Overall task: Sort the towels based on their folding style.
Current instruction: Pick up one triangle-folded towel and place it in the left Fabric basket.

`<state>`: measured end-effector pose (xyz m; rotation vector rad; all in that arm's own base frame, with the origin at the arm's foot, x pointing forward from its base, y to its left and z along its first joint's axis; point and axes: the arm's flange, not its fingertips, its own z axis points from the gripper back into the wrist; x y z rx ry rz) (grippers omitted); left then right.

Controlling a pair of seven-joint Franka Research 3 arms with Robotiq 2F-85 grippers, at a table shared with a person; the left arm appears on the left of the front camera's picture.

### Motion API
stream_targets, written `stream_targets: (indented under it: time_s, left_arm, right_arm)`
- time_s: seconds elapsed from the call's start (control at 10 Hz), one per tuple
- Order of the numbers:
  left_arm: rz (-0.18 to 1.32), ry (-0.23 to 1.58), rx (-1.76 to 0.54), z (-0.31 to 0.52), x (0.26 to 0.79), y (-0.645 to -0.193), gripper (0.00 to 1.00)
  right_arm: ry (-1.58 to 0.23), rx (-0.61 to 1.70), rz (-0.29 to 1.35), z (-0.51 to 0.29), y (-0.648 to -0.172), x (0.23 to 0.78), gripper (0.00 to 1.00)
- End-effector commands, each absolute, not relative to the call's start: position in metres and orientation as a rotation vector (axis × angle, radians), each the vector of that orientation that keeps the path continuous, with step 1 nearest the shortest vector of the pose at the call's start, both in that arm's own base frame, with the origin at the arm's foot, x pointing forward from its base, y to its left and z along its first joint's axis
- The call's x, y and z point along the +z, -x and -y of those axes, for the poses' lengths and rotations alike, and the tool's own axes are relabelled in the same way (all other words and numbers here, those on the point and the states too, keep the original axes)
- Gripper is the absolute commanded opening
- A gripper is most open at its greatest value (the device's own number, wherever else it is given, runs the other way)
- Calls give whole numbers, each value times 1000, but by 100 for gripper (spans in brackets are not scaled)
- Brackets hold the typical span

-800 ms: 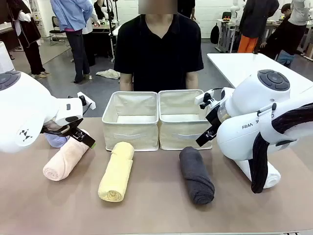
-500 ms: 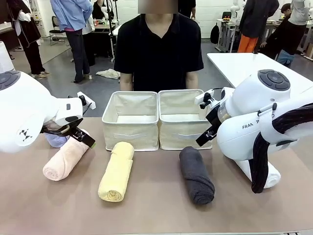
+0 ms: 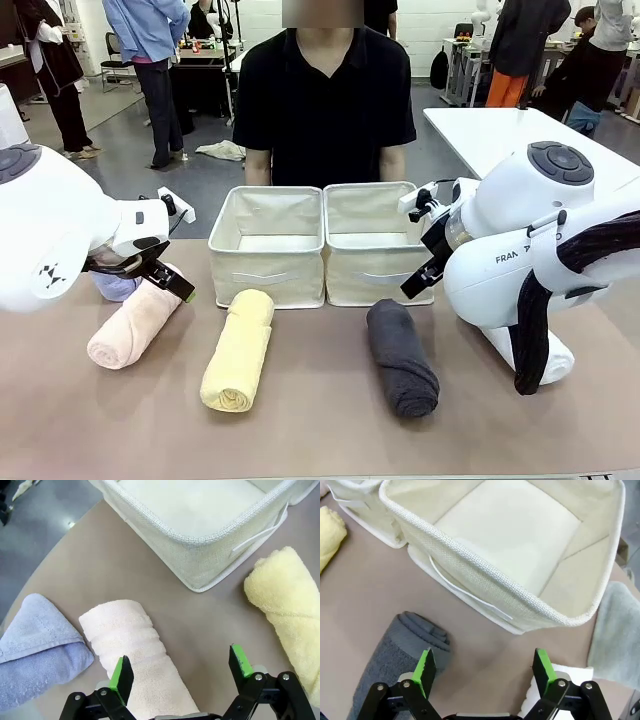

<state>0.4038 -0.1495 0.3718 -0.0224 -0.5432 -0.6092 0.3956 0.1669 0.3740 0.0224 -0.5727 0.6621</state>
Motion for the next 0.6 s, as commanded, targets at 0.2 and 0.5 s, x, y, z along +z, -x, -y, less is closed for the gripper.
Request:
stream_targets:
  time_s: [0.2, 0.5]
  left_arm:
    - [543, 22, -610, 150, 372, -404, 100]
    - [537, -7, -616, 142, 415, -400, 100]
  right_arm:
    - [-23, 662, 573, -167, -396, 374, 100]
    - [-2, 649, 621, -169, -373, 446, 100]
